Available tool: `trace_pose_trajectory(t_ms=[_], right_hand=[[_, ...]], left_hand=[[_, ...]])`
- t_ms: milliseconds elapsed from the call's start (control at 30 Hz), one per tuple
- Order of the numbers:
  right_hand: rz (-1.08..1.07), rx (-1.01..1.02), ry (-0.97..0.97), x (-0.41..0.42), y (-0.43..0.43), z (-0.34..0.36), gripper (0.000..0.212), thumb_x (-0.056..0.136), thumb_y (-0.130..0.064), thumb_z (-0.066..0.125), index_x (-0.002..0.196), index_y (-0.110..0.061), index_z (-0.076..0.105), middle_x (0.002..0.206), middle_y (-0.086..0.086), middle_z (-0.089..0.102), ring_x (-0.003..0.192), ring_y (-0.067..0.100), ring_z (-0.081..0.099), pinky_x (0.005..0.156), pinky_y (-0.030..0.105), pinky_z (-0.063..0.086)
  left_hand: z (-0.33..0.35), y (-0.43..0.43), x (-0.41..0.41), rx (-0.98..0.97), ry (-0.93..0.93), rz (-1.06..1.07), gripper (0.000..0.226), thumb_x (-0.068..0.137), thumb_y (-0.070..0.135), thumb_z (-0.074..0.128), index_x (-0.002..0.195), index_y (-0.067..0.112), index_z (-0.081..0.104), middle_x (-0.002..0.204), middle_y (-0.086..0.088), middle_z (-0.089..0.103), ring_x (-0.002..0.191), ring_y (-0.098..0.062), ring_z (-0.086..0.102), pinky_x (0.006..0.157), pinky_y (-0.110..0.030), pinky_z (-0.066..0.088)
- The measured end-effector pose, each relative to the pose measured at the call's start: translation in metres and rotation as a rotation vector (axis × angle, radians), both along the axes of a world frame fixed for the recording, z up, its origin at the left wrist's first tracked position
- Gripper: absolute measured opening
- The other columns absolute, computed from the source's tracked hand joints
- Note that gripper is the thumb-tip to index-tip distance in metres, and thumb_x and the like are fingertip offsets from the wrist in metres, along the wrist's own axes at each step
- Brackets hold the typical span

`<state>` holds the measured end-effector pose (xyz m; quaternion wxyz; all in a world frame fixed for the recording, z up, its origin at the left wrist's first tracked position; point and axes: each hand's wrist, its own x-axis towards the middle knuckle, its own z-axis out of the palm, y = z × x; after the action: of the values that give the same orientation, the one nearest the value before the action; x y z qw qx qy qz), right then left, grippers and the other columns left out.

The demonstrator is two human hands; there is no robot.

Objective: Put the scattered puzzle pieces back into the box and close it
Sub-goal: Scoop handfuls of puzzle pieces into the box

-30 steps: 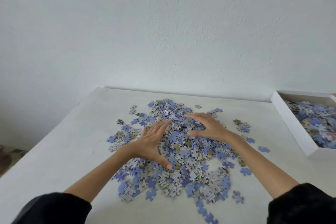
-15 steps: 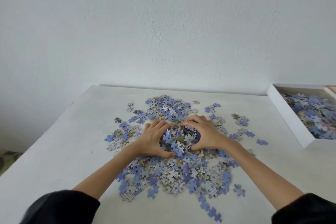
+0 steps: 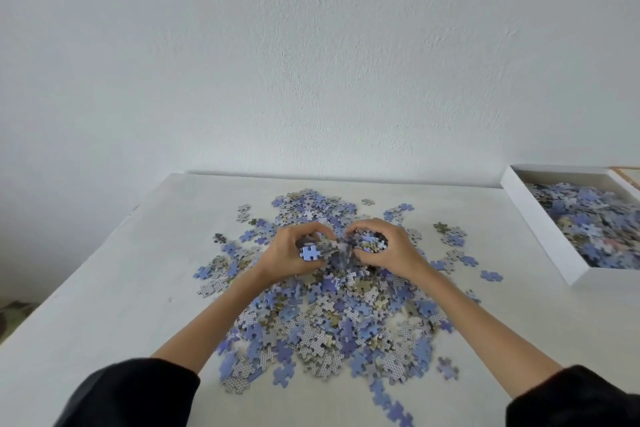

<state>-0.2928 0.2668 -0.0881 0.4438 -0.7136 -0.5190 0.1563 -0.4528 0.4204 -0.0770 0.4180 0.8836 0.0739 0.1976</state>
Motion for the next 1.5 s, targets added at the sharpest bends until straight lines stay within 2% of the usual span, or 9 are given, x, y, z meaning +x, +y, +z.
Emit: trace_pose_trajectory(t_ms=[133, 333, 433, 633, 800, 867, 1000, 1200, 1500], right_hand=[[0.001, 0.062, 0.038, 0.007, -0.005, 0.014, 0.036, 0.075, -0.018, 0.075, 0.101, -0.037, 0.06, 0.112, -0.02, 0.059, 0.113, 0.001, 0.052, 0.103, 0.028, 0.035], [0.035, 0.11, 0.032, 0.014, -0.006, 0.027, 0.031, 0.077, -0.012, 0.072, 0.103, -0.026, 0.062, 0.113, -0.015, 0.061, 0.111, -0.002, 0.053, 0.099, 0.015, 0.037], [0.053, 0.086, 0.035, 0.014, -0.006, 0.025, 0.031, 0.078, -0.013, 0.072, 0.105, -0.025, 0.062, 0.115, -0.012, 0.061, 0.113, 0.0, 0.052, 0.099, 0.016, 0.036], [0.062, 0.052, 0.028, 0.01, -0.005, 0.022, 0.035, 0.07, -0.043, 0.067, 0.104, -0.036, 0.06, 0.117, -0.019, 0.058, 0.117, -0.003, 0.049, 0.099, 0.011, 0.034], [0.048, 0.076, 0.017, 0.01, -0.007, 0.029, 0.033, 0.073, -0.032, 0.071, 0.105, -0.032, 0.062, 0.115, -0.018, 0.059, 0.117, 0.002, 0.05, 0.103, 0.024, 0.035], [0.045, 0.079, 0.008, 0.012, -0.011, 0.034, 0.033, 0.076, -0.023, 0.073, 0.106, -0.033, 0.062, 0.115, -0.018, 0.06, 0.115, 0.002, 0.051, 0.103, 0.027, 0.037], [0.028, 0.098, -0.023, 0.016, -0.023, 0.046, 0.03, 0.072, -0.038, 0.067, 0.1, -0.049, 0.06, 0.109, -0.021, 0.062, 0.106, 0.004, 0.057, 0.097, 0.03, 0.043], [0.013, 0.119, -0.023, 0.032, -0.052, 0.058, 0.031, 0.076, -0.019, 0.073, 0.103, -0.031, 0.063, 0.107, -0.009, 0.063, 0.098, 0.009, 0.059, 0.092, 0.034, 0.046], [-0.004, 0.152, -0.023, 0.082, -0.111, 0.079, 0.031, 0.076, -0.014, 0.072, 0.101, -0.031, 0.063, 0.106, -0.001, 0.064, 0.098, 0.015, 0.061, 0.09, 0.034, 0.049]], left_hand=[[0.01, 0.002, 0.001, -0.013, -0.074, -0.052, 0.023, 0.071, 0.01, 0.069, 0.093, 0.016, 0.07, 0.09, 0.012, 0.069, 0.083, -0.013, 0.067, 0.073, -0.03, 0.057], [0.017, 0.001, 0.004, -0.057, 0.015, -0.052, 0.019, 0.077, -0.002, 0.071, 0.083, 0.014, 0.066, 0.079, 0.015, 0.064, 0.065, 0.0, 0.06, 0.061, -0.012, 0.047], [0.014, 0.003, 0.003, -0.097, 0.128, -0.059, 0.006, 0.082, 0.003, 0.067, 0.084, 0.005, 0.061, 0.08, -0.002, 0.064, 0.055, -0.003, 0.057, 0.053, -0.018, 0.049], [0.011, 0.0, -0.001, -0.052, 0.086, -0.089, 0.014, 0.08, 0.008, 0.071, 0.093, 0.012, 0.067, 0.083, -0.003, 0.067, 0.07, -0.008, 0.064, 0.068, -0.017, 0.051], [0.014, -0.001, -0.001, -0.054, 0.009, -0.103, 0.018, 0.079, 0.019, 0.072, 0.097, 0.021, 0.069, 0.081, 0.002, 0.069, 0.07, -0.022, 0.064, 0.067, -0.033, 0.055], [0.017, -0.003, 0.002, -0.057, -0.002, -0.108, 0.015, 0.079, 0.017, 0.072, 0.094, 0.02, 0.07, 0.079, 0.004, 0.069, 0.069, -0.018, 0.064, 0.064, -0.031, 0.053], [0.025, -0.014, 0.01, -0.047, -0.038, -0.141, 0.008, 0.08, 0.011, 0.071, 0.087, 0.016, 0.07, 0.078, 0.007, 0.069, 0.07, -0.013, 0.064, 0.067, -0.024, 0.052], [0.036, -0.039, 0.03, -0.045, -0.071, -0.152, 0.009, 0.079, 0.029, 0.07, 0.086, 0.023, 0.07, 0.08, -0.003, 0.069, 0.069, -0.026, 0.064, 0.067, -0.045, 0.052], [0.054, -0.103, 0.089, -0.03, -0.103, -0.207, 0.005, 0.081, 0.011, 0.07, 0.086, 0.013, 0.07, 0.076, -0.007, 0.067, 0.064, -0.029, 0.058, 0.059, -0.032, 0.046]])
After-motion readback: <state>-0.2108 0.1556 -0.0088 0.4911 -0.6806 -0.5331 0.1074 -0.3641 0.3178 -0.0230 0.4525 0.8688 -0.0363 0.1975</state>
